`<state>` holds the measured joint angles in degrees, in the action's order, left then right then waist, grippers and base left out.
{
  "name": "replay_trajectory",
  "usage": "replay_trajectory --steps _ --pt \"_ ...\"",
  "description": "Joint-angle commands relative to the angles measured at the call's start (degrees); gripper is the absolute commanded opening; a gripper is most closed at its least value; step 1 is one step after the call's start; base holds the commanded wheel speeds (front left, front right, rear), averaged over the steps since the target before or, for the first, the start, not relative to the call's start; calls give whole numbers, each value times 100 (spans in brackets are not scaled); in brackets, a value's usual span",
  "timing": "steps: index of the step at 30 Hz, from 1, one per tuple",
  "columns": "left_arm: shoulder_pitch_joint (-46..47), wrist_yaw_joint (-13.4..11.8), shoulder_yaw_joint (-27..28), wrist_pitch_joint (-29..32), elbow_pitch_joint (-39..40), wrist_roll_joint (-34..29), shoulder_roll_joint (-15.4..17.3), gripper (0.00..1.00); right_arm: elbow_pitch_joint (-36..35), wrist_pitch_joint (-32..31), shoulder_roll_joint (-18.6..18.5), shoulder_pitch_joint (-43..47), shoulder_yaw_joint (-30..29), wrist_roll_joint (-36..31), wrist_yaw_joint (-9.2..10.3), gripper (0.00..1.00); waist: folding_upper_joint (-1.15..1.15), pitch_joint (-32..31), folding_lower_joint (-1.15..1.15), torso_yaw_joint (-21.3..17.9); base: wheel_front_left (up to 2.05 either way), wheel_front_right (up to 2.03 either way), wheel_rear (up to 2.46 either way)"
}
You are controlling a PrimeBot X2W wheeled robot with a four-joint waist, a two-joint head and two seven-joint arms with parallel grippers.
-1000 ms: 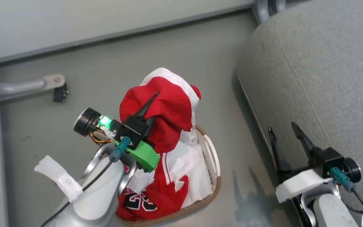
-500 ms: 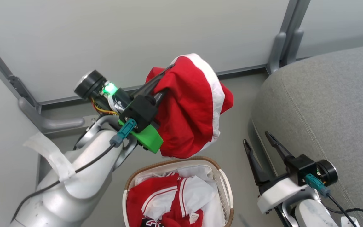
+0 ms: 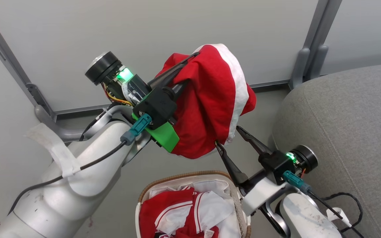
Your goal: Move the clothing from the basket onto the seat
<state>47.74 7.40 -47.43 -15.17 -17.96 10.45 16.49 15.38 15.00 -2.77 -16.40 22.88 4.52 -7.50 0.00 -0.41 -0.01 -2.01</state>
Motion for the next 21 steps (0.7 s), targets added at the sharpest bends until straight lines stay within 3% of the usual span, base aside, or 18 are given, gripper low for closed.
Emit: replay_trajectory --steps 1,9,10,12,13,21 --pt "91 12 -20 2 36 30 -9 0 39 28 -21 -135 54 15 2 100 0 -8 1 19 0 0 0" --pt "-127 5 -124 2 206 144 -111 0 258 28 -21 -625 245 185 2 100 0 -22 1 119 0 0 0" --pt "-159 5 -127 2 215 164 -125 0 287 28 -22 -669 246 198 2 49 0 -22 1 129 0 0 0" --pt "-213 5 -127 2 228 205 -148 0 351 28 -21 -738 235 233 2 10 0 -22 1 153 0 0 0" --pt "-243 5 -116 2 231 218 -158 0 355 28 -21 -773 221 239 2 0 0 -20 1 165 0 0 0" --pt "-792 -61 181 2 179 409 -296 0 271 28 -22 -629 -1 257 2 0 0 -30 1 200 0 0 0"
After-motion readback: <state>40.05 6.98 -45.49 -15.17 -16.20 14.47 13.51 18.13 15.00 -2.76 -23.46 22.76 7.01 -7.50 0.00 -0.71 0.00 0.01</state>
